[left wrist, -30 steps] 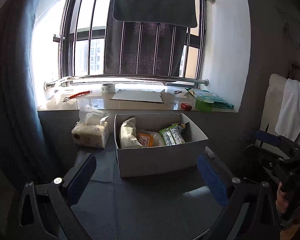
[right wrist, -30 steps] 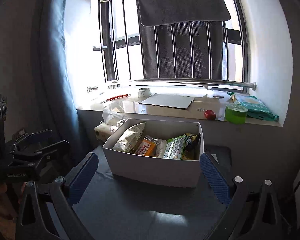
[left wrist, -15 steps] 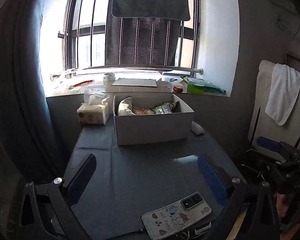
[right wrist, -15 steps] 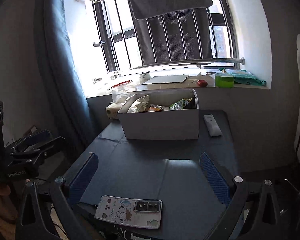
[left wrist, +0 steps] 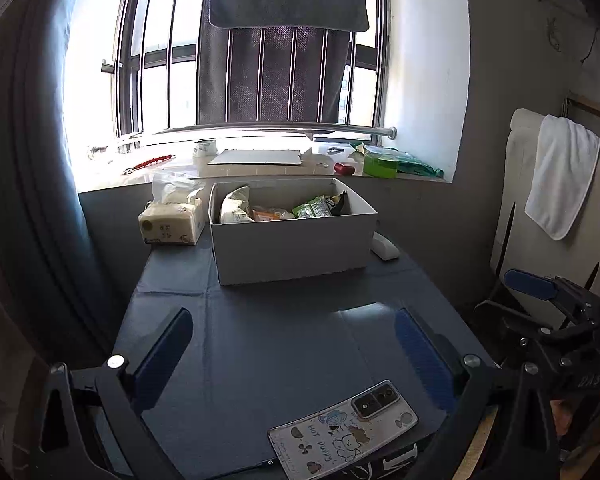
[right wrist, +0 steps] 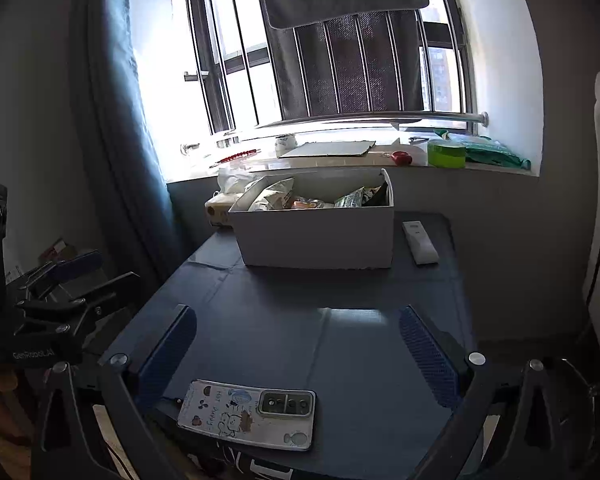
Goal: Organize snacks
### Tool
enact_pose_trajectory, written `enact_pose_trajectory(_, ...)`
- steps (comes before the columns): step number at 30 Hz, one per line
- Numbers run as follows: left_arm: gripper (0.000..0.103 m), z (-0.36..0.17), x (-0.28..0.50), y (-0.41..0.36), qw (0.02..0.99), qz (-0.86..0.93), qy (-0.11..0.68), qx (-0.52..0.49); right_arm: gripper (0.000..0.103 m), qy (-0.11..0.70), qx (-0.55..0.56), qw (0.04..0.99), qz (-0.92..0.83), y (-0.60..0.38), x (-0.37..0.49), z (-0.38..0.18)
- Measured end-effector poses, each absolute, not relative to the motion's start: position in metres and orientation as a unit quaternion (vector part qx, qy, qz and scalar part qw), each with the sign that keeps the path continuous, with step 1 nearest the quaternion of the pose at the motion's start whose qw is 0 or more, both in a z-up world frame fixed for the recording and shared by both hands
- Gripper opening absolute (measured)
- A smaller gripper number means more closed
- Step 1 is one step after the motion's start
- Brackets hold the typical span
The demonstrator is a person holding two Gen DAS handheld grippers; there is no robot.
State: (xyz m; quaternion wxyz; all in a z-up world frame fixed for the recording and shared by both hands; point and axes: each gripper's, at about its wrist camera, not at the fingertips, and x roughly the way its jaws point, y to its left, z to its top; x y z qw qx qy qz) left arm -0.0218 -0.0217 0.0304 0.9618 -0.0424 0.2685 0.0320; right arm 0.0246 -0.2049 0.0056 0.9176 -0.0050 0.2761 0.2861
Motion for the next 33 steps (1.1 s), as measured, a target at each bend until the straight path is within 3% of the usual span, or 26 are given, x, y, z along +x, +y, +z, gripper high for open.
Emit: enact_pose_trajectory(33, 0.103, 0.0274, -0.0176, -0.0186, 0.959, 0.034, 0.279, -0.041, 0.103, 0.275, -0.011, 0.92, 0.281, -0.2054, 0.029, 0.009)
